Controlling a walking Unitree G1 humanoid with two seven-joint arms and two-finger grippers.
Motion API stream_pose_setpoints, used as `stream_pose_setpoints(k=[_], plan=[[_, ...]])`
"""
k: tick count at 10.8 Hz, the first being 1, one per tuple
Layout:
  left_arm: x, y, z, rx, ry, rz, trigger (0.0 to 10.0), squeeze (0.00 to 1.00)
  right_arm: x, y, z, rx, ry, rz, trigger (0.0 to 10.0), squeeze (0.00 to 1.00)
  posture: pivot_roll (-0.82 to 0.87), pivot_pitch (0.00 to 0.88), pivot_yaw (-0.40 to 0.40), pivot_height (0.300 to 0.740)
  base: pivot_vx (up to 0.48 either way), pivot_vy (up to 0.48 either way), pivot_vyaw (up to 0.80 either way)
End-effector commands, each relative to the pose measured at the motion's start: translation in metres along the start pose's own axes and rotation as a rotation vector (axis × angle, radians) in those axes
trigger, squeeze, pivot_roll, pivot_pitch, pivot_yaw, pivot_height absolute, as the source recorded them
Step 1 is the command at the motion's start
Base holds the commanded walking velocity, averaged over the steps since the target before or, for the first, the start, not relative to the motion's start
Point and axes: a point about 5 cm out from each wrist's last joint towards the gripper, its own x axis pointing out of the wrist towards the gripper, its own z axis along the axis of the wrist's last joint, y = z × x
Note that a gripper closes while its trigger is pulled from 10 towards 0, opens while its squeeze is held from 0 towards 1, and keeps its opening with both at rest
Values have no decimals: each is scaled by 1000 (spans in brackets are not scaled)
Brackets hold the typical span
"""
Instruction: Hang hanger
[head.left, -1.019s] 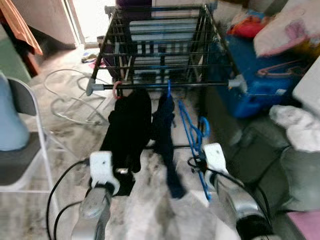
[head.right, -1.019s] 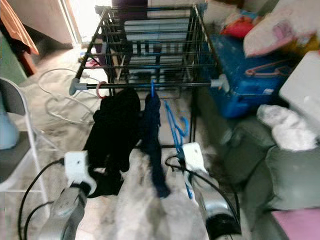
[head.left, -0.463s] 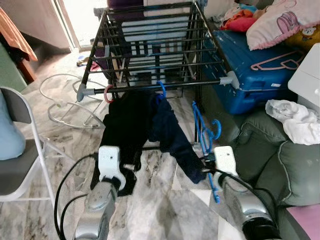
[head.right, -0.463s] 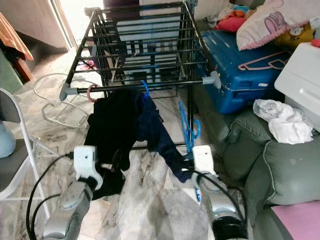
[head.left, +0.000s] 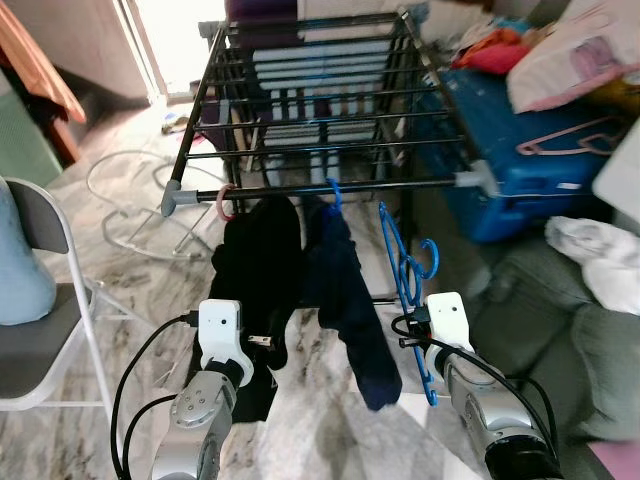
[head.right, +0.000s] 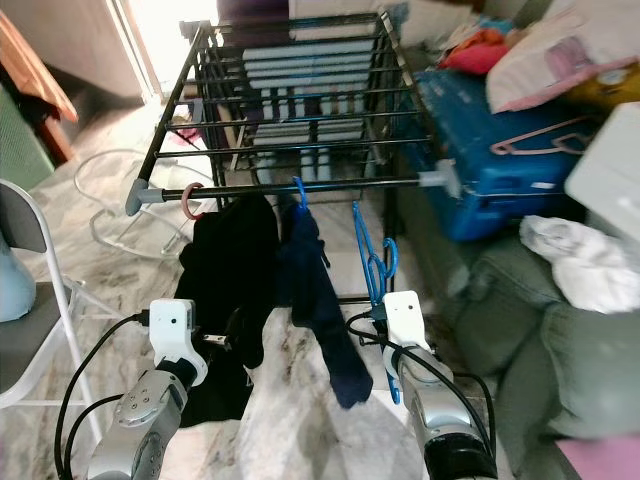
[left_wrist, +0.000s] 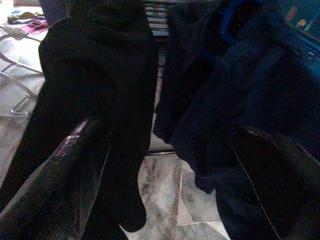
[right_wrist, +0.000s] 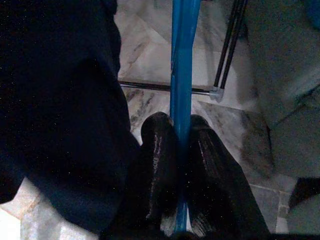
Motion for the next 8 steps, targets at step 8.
stream_pose_setpoints(k=[8], plan=[[1,5,-2,10,14,42,10000,0,-4,4,9,-41,-51,7,10000,0,-107,0,82,740,229,0,0]])
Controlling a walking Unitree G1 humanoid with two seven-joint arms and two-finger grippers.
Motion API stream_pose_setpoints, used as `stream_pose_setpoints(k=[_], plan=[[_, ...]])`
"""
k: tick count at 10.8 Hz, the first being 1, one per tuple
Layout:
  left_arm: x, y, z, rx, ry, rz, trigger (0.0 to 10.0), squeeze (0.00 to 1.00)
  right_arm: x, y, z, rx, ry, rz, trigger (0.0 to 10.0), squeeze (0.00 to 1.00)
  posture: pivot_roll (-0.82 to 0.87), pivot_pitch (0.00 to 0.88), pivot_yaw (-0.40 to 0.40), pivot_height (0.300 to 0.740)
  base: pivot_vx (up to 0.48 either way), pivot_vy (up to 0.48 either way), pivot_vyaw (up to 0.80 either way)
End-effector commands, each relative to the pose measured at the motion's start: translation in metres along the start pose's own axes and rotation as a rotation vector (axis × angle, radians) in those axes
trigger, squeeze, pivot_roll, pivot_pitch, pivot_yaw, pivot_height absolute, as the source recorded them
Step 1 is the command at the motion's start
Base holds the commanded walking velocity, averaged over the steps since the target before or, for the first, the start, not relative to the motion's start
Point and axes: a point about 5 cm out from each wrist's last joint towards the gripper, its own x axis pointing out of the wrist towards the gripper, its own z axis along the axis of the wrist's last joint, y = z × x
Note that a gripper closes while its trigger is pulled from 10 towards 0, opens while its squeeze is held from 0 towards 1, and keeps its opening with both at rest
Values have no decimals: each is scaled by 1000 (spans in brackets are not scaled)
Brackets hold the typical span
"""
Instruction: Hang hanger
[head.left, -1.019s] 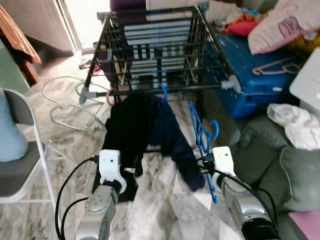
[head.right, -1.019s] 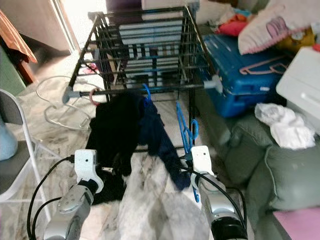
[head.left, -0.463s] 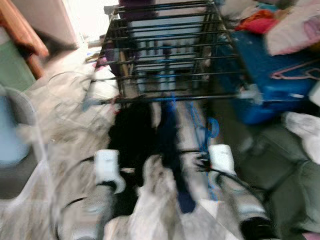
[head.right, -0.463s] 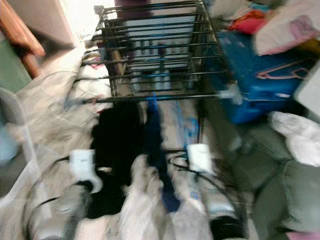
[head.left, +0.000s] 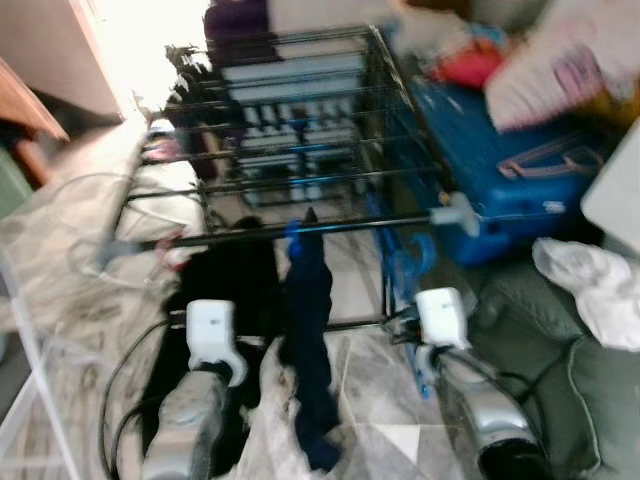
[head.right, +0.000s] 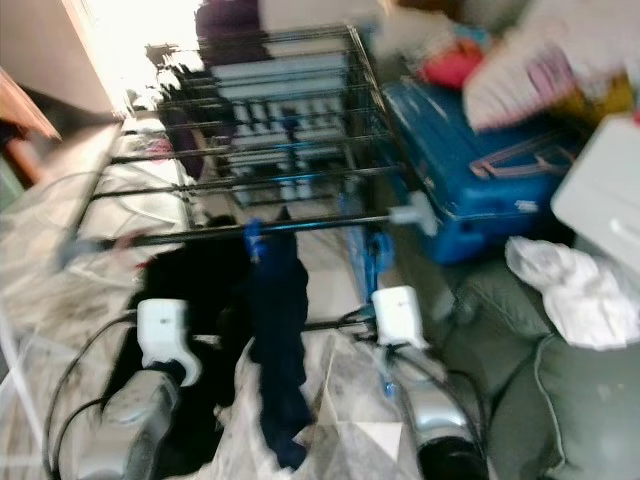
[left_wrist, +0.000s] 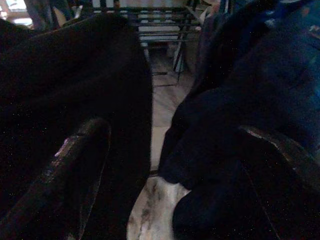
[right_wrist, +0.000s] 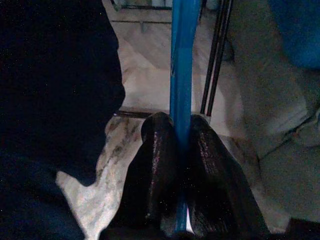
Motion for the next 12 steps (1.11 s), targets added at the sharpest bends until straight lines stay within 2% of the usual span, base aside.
stream_pose_setpoints(k=[1,2,4,7,10,12], plan=[[1,-3,-1,4,7,-9,10000,0,-2,-5,7,-10,-26,-17,10000,0,-107,0,84,740,0,0,0],[1,-2,0,5,7,-12,10000,0,-3,-6,12,-27,-47,-17,10000,0,-106,0,88,740,0,0,0],[1,-4,1,-2,-2,-35,10000,0,-2,-13,36,-71,-122,-31,10000,0,-107,0,92,740,0,0,0],[1,-5,1,-11,3,-37,10000,0,1,-14,43,-91,-138,-21,10000,0,-103,0,93,740,0,0,0],[2,-5,2,-1,7,-47,10000,0,23,-14,87,-62,-165,-25,10000,0,-100,0,101,740,0,0,0],[3,-6,1,1,9,-49,10000,0,33,-19,99,-1,-108,-54,10000,0,-89,0,93,740,0,0,0]])
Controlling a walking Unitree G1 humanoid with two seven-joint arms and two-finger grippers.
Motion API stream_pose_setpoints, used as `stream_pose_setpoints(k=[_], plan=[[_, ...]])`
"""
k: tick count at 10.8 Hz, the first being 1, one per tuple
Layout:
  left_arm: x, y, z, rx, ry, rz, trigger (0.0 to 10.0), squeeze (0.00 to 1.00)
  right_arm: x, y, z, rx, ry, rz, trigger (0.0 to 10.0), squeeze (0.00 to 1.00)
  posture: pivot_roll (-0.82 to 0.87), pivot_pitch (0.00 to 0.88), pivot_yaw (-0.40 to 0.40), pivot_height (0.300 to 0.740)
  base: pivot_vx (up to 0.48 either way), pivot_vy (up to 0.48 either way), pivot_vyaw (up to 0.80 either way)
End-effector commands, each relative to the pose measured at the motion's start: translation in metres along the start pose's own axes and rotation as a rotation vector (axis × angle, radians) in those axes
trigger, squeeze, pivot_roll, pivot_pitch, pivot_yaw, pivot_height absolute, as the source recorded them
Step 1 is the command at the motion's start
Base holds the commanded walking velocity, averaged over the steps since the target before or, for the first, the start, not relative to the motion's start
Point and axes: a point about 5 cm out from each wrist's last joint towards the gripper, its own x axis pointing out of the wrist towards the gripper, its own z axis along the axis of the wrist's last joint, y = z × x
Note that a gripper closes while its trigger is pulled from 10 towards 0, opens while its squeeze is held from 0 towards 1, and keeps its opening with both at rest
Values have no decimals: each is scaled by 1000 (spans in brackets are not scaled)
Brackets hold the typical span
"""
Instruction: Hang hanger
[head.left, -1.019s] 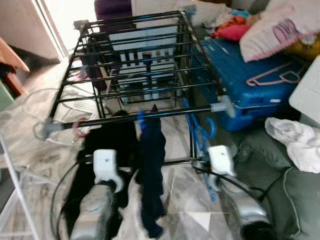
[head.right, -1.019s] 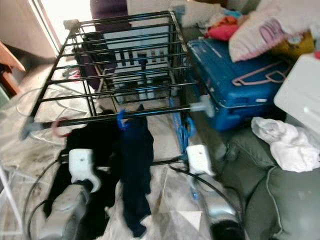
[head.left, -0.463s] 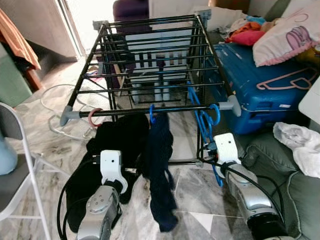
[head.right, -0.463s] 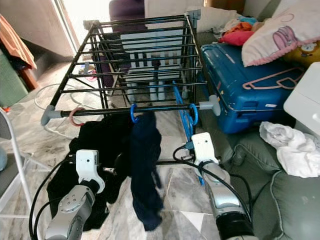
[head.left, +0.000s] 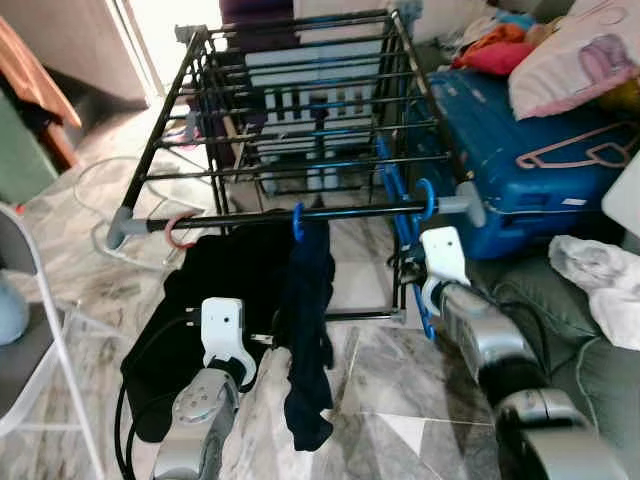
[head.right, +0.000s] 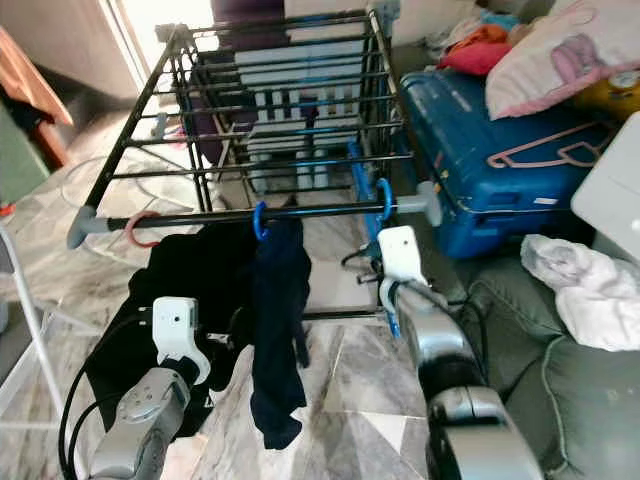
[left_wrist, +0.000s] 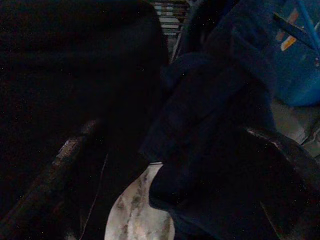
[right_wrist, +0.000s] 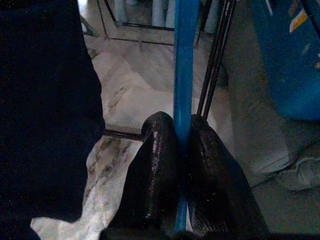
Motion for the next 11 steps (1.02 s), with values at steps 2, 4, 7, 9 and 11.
stream_pose_setpoints(k=[2,4,7,9,11], plan=[[0,4,2,7,2,9,10000,0,6,6,11,41,23,29,10000,0,-78,0,84,740,0,0,0],[-1,4,1,-1,2,12,10000,0,6,13,-14,38,107,64,10000,0,-74,0,79,740,0,0,0],[1,3,2,-29,3,-3,10000,0,3,10,-32,51,141,61,10000,0,-87,0,89,740,0,0,0],[2,1,2,-30,5,-14,10000,0,3,6,-29,29,117,42,10000,0,-90,0,88,740,0,302,0],[2,1,2,-29,9,-14,10000,0,4,4,-23,21,92,28,10000,0,-86,0,88,740,0,349,0]])
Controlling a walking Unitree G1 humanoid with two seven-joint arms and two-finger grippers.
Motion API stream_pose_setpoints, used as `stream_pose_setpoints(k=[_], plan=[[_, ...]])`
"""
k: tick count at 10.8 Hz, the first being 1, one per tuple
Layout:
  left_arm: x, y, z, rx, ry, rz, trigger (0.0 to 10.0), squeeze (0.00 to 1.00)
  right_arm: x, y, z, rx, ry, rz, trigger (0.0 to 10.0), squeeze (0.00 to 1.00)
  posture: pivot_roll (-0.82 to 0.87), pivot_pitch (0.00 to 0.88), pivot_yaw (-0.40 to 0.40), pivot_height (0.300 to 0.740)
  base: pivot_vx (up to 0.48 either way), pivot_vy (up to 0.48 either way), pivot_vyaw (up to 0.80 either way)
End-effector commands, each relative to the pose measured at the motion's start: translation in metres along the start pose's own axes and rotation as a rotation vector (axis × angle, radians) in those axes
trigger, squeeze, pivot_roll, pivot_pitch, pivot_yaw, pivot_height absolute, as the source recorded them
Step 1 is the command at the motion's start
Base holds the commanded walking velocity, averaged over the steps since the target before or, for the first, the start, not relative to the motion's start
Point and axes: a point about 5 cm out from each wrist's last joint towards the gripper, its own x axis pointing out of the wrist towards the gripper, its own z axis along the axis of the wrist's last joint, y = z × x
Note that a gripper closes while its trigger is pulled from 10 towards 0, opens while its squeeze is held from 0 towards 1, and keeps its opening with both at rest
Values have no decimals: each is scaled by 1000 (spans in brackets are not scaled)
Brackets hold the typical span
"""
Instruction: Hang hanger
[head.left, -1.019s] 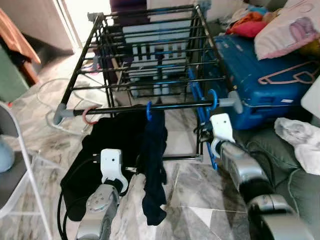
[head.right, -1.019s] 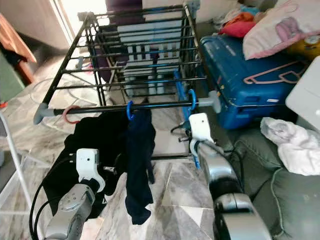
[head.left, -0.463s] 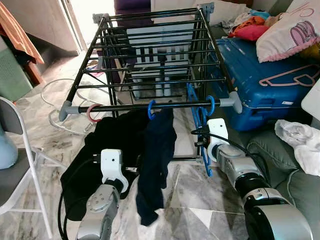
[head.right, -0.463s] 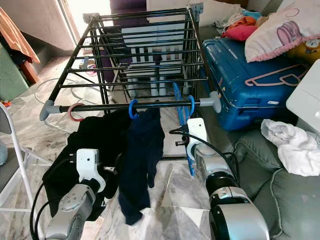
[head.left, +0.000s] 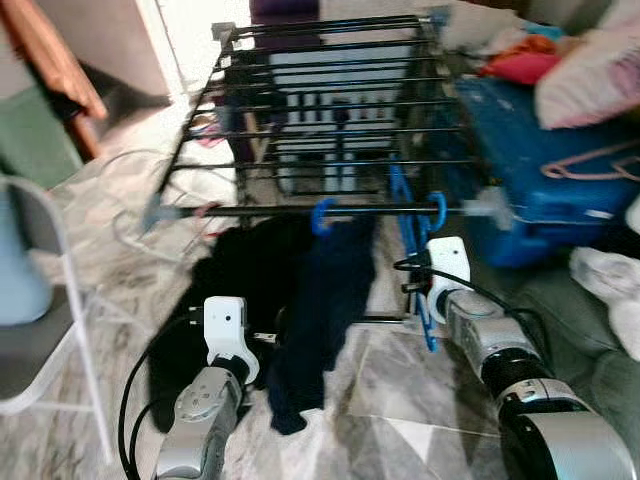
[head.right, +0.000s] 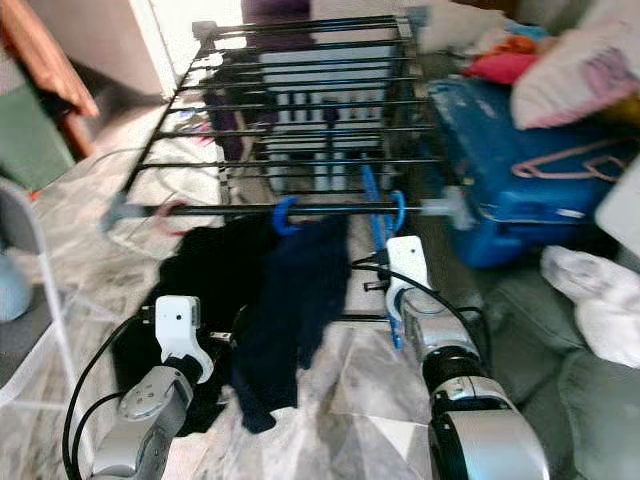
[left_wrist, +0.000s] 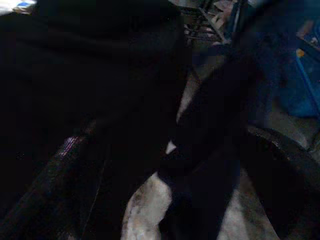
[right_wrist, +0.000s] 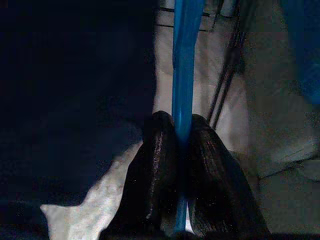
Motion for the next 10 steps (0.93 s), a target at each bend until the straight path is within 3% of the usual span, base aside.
stream_pose_setpoints(k=[1,4,10], plan=[[0,4,1,8,5,9,10000,0,1,6,-2,0,1,3,10000,0,-86,0,88,740,0,349,0],[0,5,1,11,9,6,10000,0,-2,-3,14,19,-124,-97,10000,0,-86,0,92,740,0,342,0],[-1,1,1,14,-1,-18,10000,0,-4,-17,22,73,-170,-194,10000,0,-90,0,94,740,0,0,0]])
